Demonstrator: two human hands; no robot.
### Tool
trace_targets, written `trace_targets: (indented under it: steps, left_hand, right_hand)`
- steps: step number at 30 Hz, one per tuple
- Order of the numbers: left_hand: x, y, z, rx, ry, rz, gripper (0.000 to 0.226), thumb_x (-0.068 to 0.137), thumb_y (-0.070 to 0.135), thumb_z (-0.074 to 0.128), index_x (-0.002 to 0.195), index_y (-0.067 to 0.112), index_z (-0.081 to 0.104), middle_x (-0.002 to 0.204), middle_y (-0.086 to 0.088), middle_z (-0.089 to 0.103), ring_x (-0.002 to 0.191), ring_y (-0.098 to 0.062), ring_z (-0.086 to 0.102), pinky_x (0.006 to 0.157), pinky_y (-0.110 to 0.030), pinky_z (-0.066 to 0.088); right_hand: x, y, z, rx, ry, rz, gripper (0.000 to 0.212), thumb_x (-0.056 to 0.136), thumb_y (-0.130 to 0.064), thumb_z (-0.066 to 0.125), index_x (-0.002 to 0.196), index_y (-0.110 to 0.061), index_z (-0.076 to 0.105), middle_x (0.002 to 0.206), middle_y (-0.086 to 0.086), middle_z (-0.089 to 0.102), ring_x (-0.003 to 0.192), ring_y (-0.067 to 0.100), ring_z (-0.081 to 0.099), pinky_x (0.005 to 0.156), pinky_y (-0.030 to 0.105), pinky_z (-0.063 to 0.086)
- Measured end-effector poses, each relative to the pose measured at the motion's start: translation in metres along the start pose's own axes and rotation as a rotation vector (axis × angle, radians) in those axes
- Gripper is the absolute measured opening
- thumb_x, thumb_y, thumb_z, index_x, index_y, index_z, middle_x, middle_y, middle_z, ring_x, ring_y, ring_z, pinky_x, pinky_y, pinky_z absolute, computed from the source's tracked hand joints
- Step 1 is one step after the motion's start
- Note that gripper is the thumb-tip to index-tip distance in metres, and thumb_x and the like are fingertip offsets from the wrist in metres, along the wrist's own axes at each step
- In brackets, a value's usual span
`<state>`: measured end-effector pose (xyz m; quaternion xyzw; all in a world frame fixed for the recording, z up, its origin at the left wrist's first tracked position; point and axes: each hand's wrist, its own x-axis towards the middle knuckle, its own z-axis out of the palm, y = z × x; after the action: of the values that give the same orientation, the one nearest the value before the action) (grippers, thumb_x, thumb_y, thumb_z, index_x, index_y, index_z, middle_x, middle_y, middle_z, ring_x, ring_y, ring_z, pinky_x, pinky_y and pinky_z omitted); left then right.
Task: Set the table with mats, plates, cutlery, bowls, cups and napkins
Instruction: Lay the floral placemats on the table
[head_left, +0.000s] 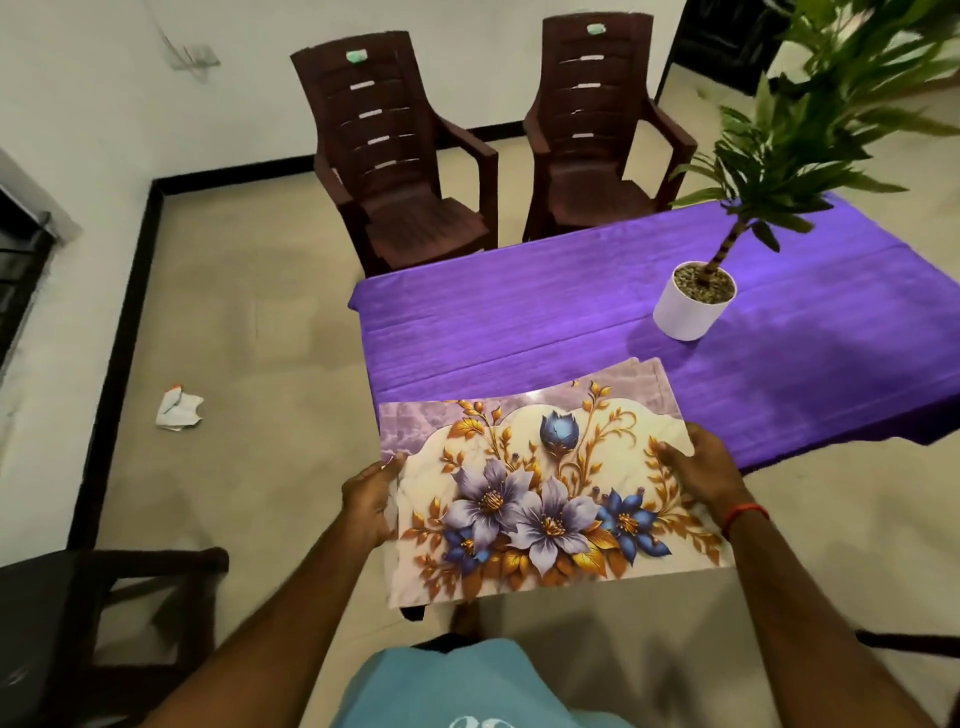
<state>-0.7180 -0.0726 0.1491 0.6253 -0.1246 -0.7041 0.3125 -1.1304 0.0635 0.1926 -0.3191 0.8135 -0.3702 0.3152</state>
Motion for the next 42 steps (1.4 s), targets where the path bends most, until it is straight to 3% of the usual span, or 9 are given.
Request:
trace_targets:
  steps: [3, 5, 9, 14, 16, 20, 25, 37, 42]
  left_hand:
    - [0.003, 0.003, 0.018, 0.005, 0.049, 0.05, 0.013, 0.087, 0.011, 0.08, 0.097, 0.005, 0.075, 0.09, -0.016, 0.077, 0.067, -0.029, 0.074, 0.058, -0.052, 0.061]
    - [0.011, 0.006, 0.023, 0.018, 0.08, 0.087, 0.014, 0.086, 0.012, 0.082, 0.097, 0.008, 0.075, 0.084, -0.011, 0.077, 0.061, -0.025, 0.073, 0.056, -0.045, 0.061]
    - [0.027, 0.009, 0.022, 0.077, 0.161, 0.146, 0.025, 0.085, 0.018, 0.084, 0.107, 0.011, 0.072, 0.104, -0.014, 0.076, 0.08, -0.032, 0.072, 0.074, -0.054, 0.061]
    - [0.03, 0.004, 0.019, 0.174, 0.301, 0.201, 0.024, 0.089, 0.016, 0.079, 0.111, 0.019, 0.071, 0.106, -0.01, 0.074, 0.087, -0.034, 0.073, 0.071, -0.06, 0.061]
    - [0.03, 0.002, 0.019, 0.225, 0.345, 0.241, 0.022, 0.089, 0.015, 0.078, 0.109, 0.021, 0.072, 0.101, -0.008, 0.074, 0.084, -0.034, 0.073, 0.062, -0.059, 0.061]
    - [0.029, -0.002, 0.021, 0.454, 0.435, 0.444, 0.03, 0.085, 0.008, 0.08, 0.115, 0.01, 0.075, 0.106, -0.012, 0.076, 0.096, -0.033, 0.073, 0.085, -0.04, 0.06]
    - [0.029, -0.001, 0.022, 0.712, 0.502, 0.536, 0.038, 0.084, 0.014, 0.082, 0.121, 0.015, 0.076, 0.101, -0.007, 0.078, 0.094, -0.028, 0.072, 0.085, -0.035, 0.054]
    - [0.036, -0.002, 0.029, 0.843, 0.524, 0.605, 0.038, 0.088, 0.009, 0.079, 0.126, 0.005, 0.072, 0.122, -0.014, 0.073, 0.11, -0.032, 0.07, 0.1, -0.04, 0.055]
    - [0.036, -0.002, 0.023, 0.966, 0.481, 0.658, 0.041, 0.086, 0.003, 0.079, 0.126, 0.005, 0.072, 0.119, -0.018, 0.073, 0.104, -0.038, 0.071, 0.094, -0.043, 0.056]
  right_hand:
    - [0.026, -0.006, 0.001, -0.061, 0.013, -0.02, 0.029, 0.09, -0.017, 0.075, 0.116, -0.007, 0.066, 0.104, 0.011, 0.072, 0.097, 0.03, 0.067, 0.088, 0.042, 0.053]
    - [0.04, -0.007, 0.001, -0.083, 0.011, -0.016, 0.029, 0.089, -0.017, 0.076, 0.114, -0.006, 0.065, 0.103, 0.012, 0.072, 0.095, 0.03, 0.067, 0.085, 0.04, 0.053]
    - [0.065, -0.009, 0.004, -0.135, 0.048, -0.018, 0.03, 0.084, -0.014, 0.08, 0.11, -0.004, 0.068, 0.1, 0.016, 0.073, 0.094, 0.031, 0.067, 0.079, 0.035, 0.049]
    - [0.086, -0.008, 0.006, -0.187, 0.033, -0.013, 0.034, 0.083, -0.015, 0.081, 0.112, -0.003, 0.069, 0.104, 0.017, 0.073, 0.092, 0.028, 0.065, 0.079, 0.034, 0.046]
    - [0.094, -0.008, 0.006, -0.19, 0.023, -0.036, 0.034, 0.084, -0.015, 0.081, 0.112, -0.002, 0.068, 0.105, 0.019, 0.073, 0.098, 0.033, 0.067, 0.081, 0.037, 0.05]
    - [0.114, -0.013, 0.006, -0.209, 0.004, -0.044, 0.034, 0.085, -0.014, 0.079, 0.114, -0.001, 0.068, 0.109, 0.02, 0.072, 0.102, 0.036, 0.066, 0.083, 0.036, 0.048]
    - [0.136, -0.019, 0.008, -0.201, -0.033, -0.043, 0.032, 0.083, -0.015, 0.081, 0.11, -0.002, 0.071, 0.105, 0.019, 0.074, 0.101, 0.032, 0.069, 0.079, 0.032, 0.046]
    - [0.152, -0.028, 0.016, -0.227, -0.062, -0.121, 0.036, 0.087, -0.015, 0.076, 0.12, -0.002, 0.066, 0.121, 0.018, 0.069, 0.114, 0.033, 0.063, 0.09, 0.034, 0.047]
    - [0.15, -0.033, 0.015, -0.215, -0.069, -0.091, 0.035, 0.088, -0.016, 0.075, 0.12, -0.002, 0.064, 0.121, 0.017, 0.069, 0.113, 0.031, 0.064, 0.086, 0.03, 0.046]
